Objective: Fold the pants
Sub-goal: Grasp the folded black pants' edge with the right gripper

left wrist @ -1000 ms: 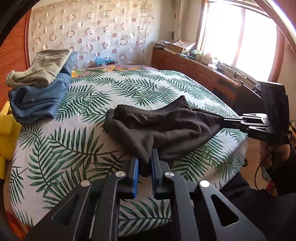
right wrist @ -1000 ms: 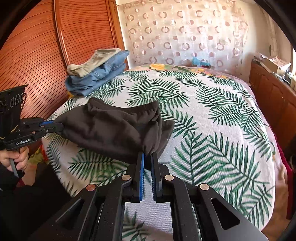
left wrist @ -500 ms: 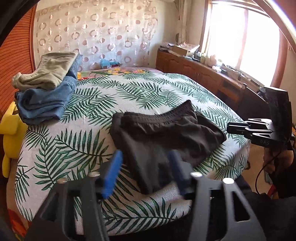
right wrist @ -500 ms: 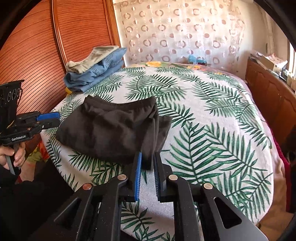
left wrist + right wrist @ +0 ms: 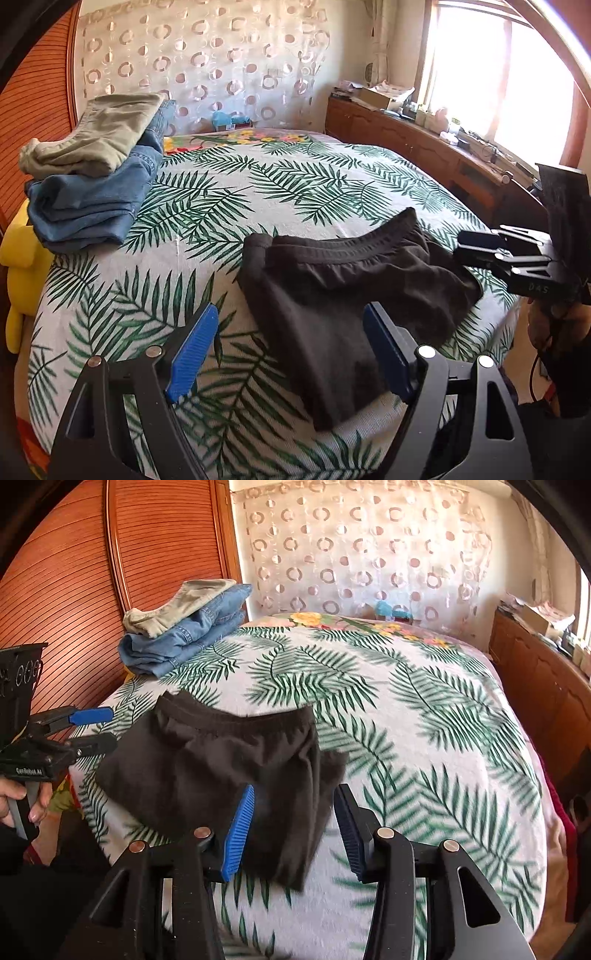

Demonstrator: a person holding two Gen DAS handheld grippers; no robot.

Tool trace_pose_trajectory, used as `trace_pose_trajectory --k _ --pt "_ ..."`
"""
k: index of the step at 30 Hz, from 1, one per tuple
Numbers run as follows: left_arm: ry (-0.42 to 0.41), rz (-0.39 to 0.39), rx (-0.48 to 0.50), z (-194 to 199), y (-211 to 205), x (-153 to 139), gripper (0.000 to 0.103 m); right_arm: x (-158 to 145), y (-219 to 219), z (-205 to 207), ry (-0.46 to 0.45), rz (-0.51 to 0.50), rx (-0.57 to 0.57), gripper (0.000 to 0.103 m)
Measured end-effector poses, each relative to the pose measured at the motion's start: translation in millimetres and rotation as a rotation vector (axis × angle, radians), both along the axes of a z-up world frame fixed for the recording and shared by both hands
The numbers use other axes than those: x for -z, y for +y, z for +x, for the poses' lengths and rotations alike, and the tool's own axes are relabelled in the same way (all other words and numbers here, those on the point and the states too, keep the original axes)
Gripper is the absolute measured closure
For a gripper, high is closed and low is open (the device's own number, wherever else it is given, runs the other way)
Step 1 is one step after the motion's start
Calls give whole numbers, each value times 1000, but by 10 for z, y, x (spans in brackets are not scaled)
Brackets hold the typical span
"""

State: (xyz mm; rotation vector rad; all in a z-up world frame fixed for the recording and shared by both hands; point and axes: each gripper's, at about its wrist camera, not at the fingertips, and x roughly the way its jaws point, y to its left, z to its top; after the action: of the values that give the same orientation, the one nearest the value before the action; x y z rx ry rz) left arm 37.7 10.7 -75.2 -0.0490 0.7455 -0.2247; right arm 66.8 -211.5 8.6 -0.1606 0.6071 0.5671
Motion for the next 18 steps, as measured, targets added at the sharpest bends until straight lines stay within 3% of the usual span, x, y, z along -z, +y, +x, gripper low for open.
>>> trace_pose_trajectory --k 9,10,11,13,16,18 --pt "30 13 -5 288 8 123 22 95 276 589 61 -3 -8 56" --pt "36 19 -10 315 12 141 22 106 299 642 71 -3 -9 65" --pt "40 23 -14 335 21 157 22 110 308 686 80 -1 -18 81" --pt "43 25 -19 362 44 179 22 77 351 744 61 8 -35 98" --pt "43 15 -27 391 84 207 22 -7 365 761 -27 0 32 99" --pt "32 0 -26 373 96 194 22 -11 387 797 -17 10 45 99"
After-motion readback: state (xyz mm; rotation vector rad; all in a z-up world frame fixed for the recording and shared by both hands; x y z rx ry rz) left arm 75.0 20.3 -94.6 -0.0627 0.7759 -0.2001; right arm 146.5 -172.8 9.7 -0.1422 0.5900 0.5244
